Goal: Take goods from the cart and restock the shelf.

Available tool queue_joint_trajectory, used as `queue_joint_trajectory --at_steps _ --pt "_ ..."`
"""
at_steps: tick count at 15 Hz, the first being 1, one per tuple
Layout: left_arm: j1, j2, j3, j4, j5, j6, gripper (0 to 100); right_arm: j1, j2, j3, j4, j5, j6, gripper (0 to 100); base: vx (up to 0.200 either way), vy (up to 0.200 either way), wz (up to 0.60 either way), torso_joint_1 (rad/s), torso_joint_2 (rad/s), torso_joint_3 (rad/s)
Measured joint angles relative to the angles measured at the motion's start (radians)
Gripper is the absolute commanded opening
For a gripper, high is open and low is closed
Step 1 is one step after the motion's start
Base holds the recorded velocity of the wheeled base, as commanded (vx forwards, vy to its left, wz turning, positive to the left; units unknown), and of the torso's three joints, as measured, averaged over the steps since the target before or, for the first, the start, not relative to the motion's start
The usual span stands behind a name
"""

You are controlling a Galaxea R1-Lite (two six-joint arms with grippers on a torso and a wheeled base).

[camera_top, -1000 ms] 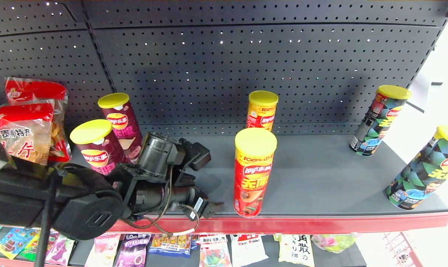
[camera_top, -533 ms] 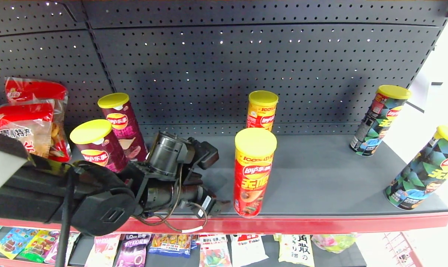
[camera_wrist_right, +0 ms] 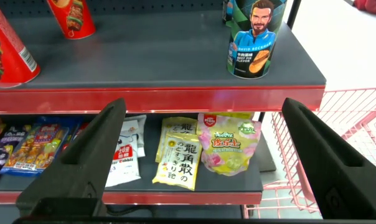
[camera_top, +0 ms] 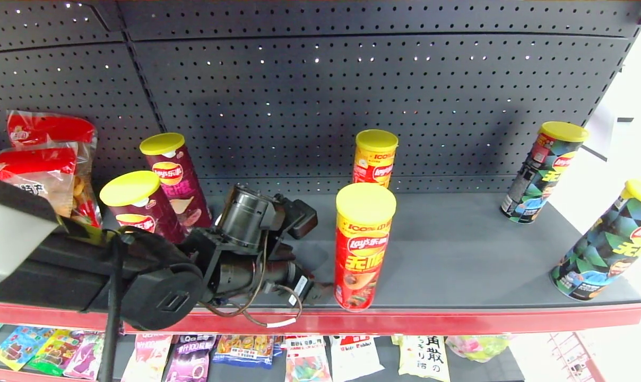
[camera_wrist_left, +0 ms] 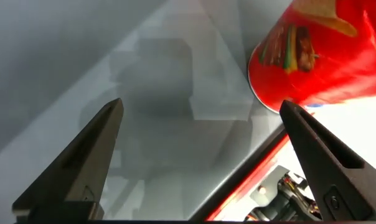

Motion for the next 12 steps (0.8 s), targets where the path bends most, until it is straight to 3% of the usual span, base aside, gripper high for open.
queue_joint_trajectory --at_steps 12 --pt "-0.011 0.05 -0.065 0.002 0.0 0.012 100 0.0 0.0 0.0 0.0 0.0 0.001 100 0.0 0.0 0.0 0.0 0.0 0.0"
